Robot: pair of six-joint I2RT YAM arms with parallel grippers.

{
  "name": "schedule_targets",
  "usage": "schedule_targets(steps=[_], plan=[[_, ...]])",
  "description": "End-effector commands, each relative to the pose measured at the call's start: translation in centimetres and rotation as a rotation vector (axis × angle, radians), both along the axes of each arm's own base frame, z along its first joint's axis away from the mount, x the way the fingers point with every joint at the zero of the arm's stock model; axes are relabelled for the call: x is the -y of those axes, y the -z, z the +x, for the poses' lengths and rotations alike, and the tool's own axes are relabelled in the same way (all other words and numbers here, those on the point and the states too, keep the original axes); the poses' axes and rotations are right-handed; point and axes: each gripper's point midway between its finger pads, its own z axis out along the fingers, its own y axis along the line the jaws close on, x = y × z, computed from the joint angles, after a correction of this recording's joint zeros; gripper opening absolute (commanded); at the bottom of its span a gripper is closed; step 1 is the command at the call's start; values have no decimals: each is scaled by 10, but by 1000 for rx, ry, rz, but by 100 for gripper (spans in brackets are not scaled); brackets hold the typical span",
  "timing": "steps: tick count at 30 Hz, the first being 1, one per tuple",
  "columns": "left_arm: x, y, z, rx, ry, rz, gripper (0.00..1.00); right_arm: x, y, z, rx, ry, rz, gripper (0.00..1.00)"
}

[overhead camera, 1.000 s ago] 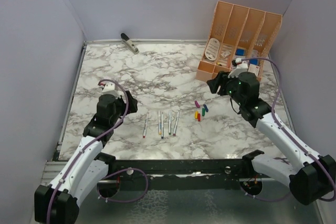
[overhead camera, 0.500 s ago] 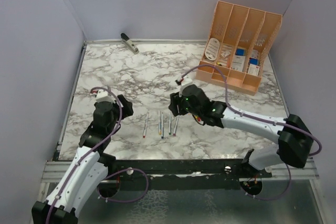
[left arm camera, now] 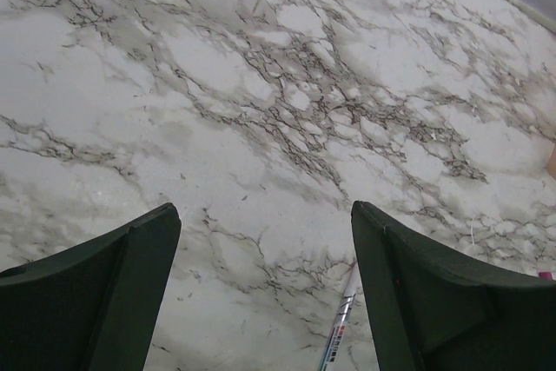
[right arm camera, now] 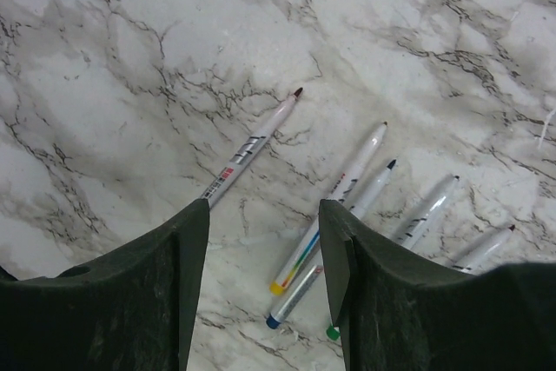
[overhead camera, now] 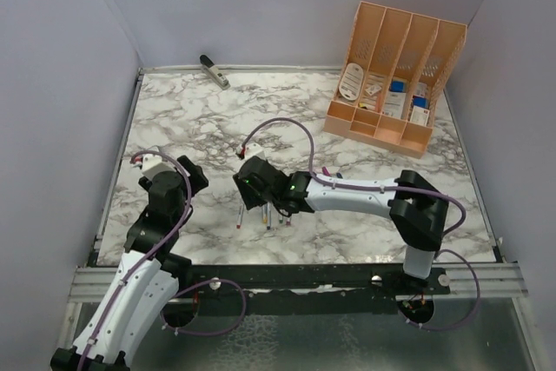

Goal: Insert the pens into the pen caps

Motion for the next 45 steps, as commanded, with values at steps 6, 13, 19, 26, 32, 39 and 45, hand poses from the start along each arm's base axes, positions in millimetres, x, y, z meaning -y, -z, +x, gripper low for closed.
schedule_targets(steps=[6,13,19,26,32,39,45], plan=[[-22,2,-14,20,-117,0,83,-24,19,5,-17,64,-47,53],[-24,-2,-15,40,-132,-8,83,-34,36,-1,-51,29,-66,52],[-22,3,-14,23,-124,-11,83,-38,47,-2,-62,33,-77,52],[-22,2,-15,40,-125,-15,83,-40,62,-3,-87,41,-104,52],[-21,5,-14,38,-119,-16,83,-45,70,-3,-99,36,-108,52],[-21,4,-13,44,-119,-17,83,-41,81,-6,-121,37,-139,51],[-21,2,-14,54,-124,-23,83,-32,99,-27,-167,36,-186,45]])
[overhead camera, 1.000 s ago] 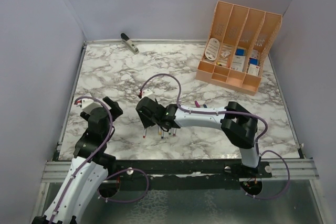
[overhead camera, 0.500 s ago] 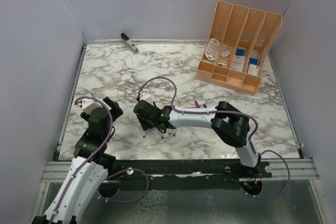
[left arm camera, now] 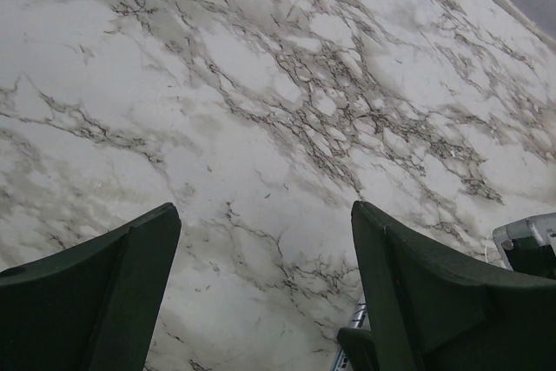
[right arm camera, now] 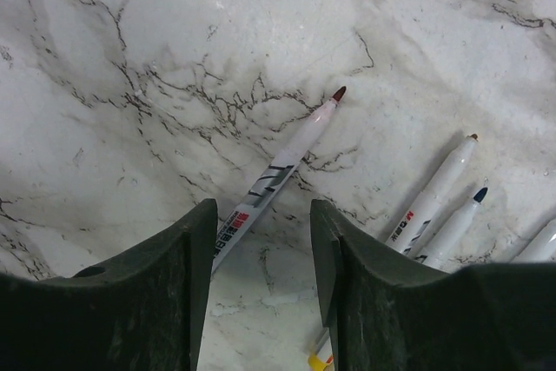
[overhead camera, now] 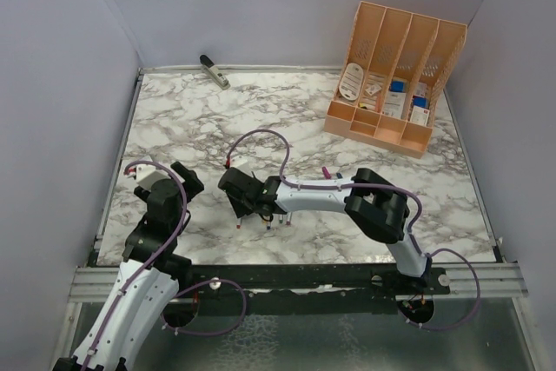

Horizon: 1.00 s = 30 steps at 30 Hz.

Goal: Insert the pens into the pen caps

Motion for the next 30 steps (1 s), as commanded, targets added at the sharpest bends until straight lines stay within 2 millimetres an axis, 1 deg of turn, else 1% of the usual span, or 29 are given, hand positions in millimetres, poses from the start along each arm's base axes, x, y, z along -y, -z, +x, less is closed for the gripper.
schedule_targets(steps=[1,4,8,11,13,16,19,21,23,24,26,27,28,29,30], plan=[[-3,-5,1,33,-19,-7,83,7,25,-27,-64,-8,-64,44],[-3,-6,1,38,-20,-8,83,14,34,-35,-90,-5,-73,41],[-3,-7,1,41,-21,-10,83,16,45,-42,-128,-14,-81,31],[-3,-8,1,44,-21,-10,83,19,52,-45,-142,-12,-103,19],[-4,-10,0,47,-22,-7,83,22,53,-46,-144,-9,-114,7],[-4,-10,1,49,-26,-4,83,28,54,-45,-140,1,-137,2],[-4,-9,1,39,-17,5,83,30,49,-41,-117,5,-142,1],[-1,-9,2,30,1,14,83,29,37,-35,-80,5,-128,1],[3,-9,4,26,29,18,84,27,18,-27,-25,9,-102,1],[6,-9,5,28,45,18,84,26,5,-21,11,14,-83,1],[13,-13,9,45,85,9,84,25,-25,-8,92,34,-35,1],[18,-17,11,63,114,5,84,25,-48,0,134,50,11,1],[24,-22,13,84,150,5,85,28,-64,7,162,63,52,1],[31,-28,16,112,192,1,85,32,-82,15,185,83,104,1],[39,-33,18,140,237,-2,86,42,-99,29,208,113,157,1]])
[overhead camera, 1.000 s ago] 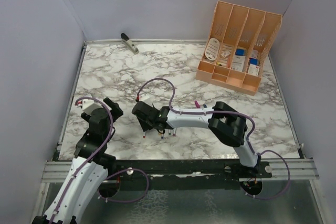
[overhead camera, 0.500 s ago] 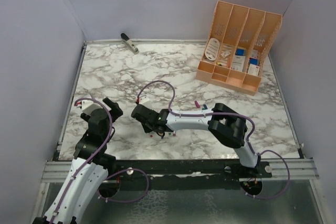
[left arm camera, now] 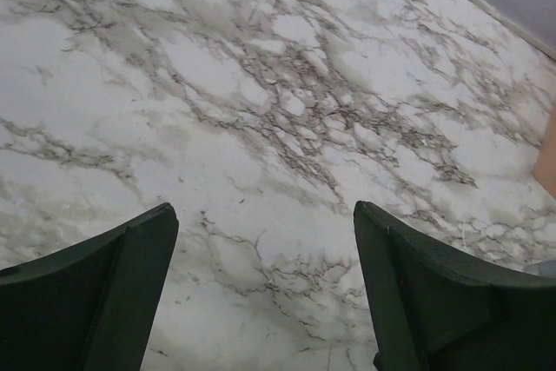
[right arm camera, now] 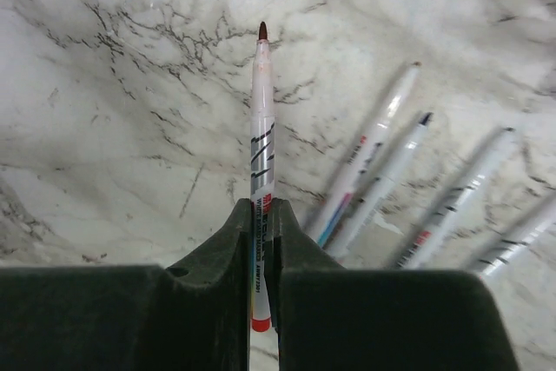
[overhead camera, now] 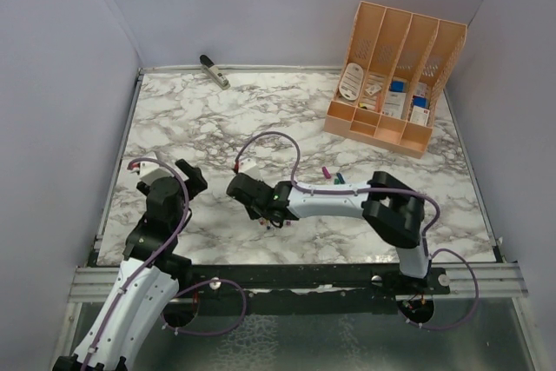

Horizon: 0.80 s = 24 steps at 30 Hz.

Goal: Insert the pens into the pen caps

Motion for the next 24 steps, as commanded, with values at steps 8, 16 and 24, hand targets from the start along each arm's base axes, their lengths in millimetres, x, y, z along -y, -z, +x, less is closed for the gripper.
schedule_targets(steps=[8,16,24], plan=[[117,-70,13,353,670,-84,86,88,-211,63,467,110,632,1],[179,-106,-23,539,1091,-235,88,120,-277,27,661,1,897,1],[201,-145,-48,641,1266,-293,87,125,-293,5,699,-82,1031,1]])
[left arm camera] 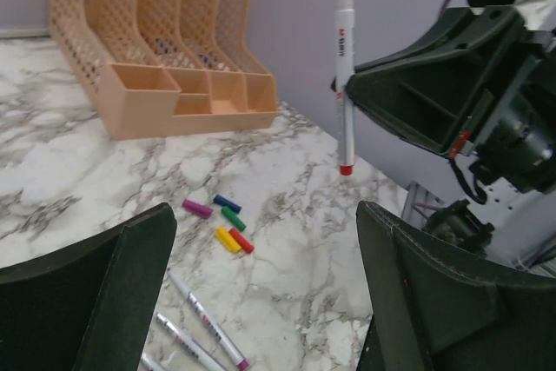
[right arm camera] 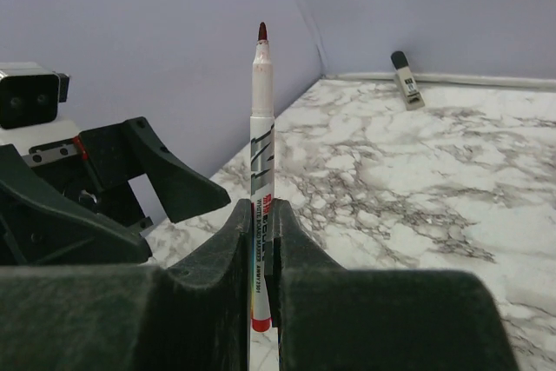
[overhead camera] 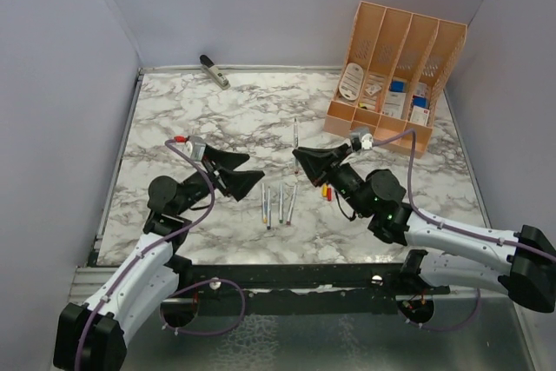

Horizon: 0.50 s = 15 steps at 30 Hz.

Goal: Insert the pens into the pen caps

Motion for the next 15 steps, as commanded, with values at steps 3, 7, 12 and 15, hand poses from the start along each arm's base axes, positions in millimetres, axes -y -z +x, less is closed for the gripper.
schedule_targets(steps=[3,7,12,15], plan=[[32,-42,-35,136,226,-43,85,-5,-32,-24,118,-123,143,1],[57,-36,-48,145,305,-43,79,-9,-31,-28,122,-159,158,1],[74,-34,-47,145,315,-45,74,-11,-32,-36,122,-200,171,1],[76,-36,-42,151,298,-47,72,-13,-28,-39,116,-222,160,1]])
